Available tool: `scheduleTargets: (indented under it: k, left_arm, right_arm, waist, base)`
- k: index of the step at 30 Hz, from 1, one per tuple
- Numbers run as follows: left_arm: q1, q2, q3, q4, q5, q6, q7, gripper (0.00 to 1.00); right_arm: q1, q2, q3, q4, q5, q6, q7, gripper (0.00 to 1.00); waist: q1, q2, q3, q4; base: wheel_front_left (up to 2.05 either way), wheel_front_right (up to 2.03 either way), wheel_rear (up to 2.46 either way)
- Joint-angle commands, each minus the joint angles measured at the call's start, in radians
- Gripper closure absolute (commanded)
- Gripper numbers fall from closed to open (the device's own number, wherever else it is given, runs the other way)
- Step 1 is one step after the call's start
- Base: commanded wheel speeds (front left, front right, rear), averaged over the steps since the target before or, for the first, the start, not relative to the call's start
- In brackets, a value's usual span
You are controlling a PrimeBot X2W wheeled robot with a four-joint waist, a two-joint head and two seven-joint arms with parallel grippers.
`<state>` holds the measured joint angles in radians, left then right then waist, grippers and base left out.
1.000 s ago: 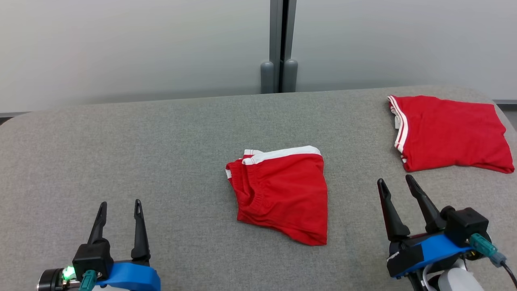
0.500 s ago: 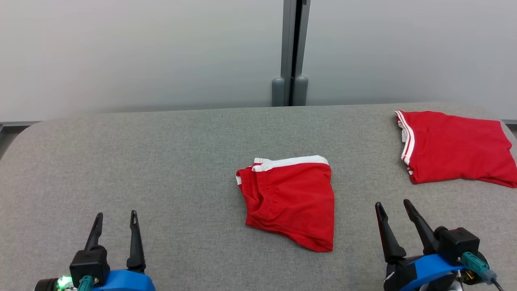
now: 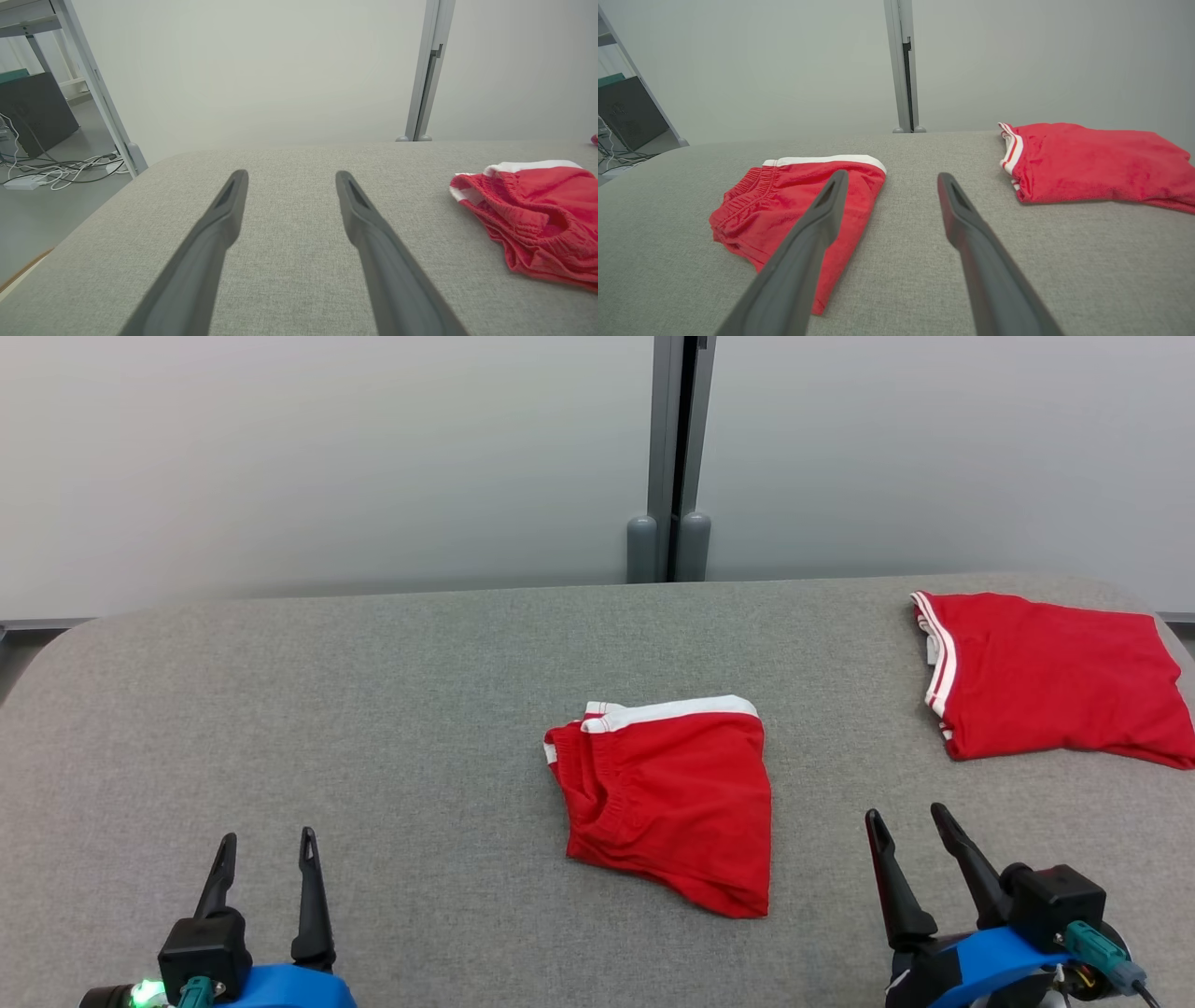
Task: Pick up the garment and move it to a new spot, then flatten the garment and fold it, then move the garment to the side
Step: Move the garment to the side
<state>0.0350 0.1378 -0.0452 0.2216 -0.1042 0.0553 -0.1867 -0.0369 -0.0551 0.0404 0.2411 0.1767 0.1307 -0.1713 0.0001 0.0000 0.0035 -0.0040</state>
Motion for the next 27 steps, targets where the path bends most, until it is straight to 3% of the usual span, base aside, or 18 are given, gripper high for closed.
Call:
scheduleTargets:
  k: [1, 19, 27]
  left_arm:
    - [0.005, 0.006, -0.001, -0.005, -0.002, 0.004, 0.002, 0.00]
    - [-0.005, 0.014, -0.014, -0.005, -0.019, 0.016, 0.000, 0.00]
    - [-0.035, 0.015, -0.018, -0.010, -0.025, 0.019, -0.008, 0.00]
  right_arm:
    - [0.015, 0.003, -0.004, -0.005, -0.006, 0.000, 0.003, 0.00]
    - [-0.002, 0.005, 0.002, 0.002, -0.005, 0.000, 0.003, 0.00]
    - [-0.146, -0.021, 0.072, 0.014, -0.003, 0.000, 0.019, 0.00]
  waist:
    - [-0.0001, 0.0000, 0.000, -0.001]
    - [-0.0001, 0.0000, 0.007, -0.003]
    - [-0.0001, 0.0000, 0.046, 0.002]
  base:
    - [0.00, 0.00, 0.00]
    - [0.00, 0.00, 0.00]
    - [0.00, 0.00, 0.00]
